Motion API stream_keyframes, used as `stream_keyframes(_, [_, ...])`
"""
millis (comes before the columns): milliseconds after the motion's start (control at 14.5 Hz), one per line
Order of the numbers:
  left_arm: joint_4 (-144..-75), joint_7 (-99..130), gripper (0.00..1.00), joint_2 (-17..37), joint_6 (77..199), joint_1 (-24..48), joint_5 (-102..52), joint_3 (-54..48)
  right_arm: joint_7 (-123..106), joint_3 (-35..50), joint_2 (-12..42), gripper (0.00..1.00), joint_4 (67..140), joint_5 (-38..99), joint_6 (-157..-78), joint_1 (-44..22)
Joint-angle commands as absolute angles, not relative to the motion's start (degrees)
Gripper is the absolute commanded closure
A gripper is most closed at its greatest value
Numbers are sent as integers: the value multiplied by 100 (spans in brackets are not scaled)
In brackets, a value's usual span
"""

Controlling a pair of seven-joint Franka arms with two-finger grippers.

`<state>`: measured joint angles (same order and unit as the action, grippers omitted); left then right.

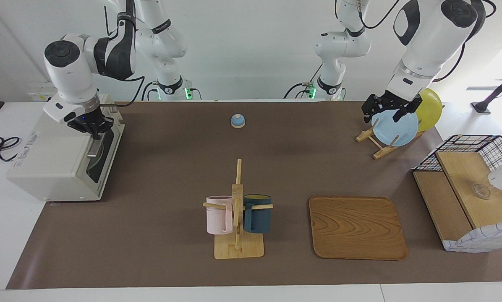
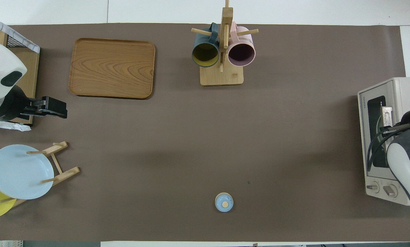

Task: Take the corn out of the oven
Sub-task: 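Pull the oven door down and open with the right gripper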

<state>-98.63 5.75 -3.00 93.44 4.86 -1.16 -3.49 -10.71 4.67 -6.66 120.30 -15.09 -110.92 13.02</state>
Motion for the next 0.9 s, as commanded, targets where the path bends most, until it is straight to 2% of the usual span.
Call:
stream_keyframes(0, [-9949,589,0,-422,9308,466,-18,-360,-765,510,-598,100,12243,-1468,-11206,1170])
stream_keyframes(276, [-9949,589,0,-422,9325,457,-18,-360,-493,510,-492,100,12322,-1169,-11258,967])
stream_keyframes(622, [-9949,589,0,-422,9404,457,-18,-360,-440,518,-212,100,12551,-1107,-11829,949])
stream_keyframes(829, [-9949,589,0,-422,9413,457,-18,-360,-142,519,-9,100,12560,-1020,-11961,704])
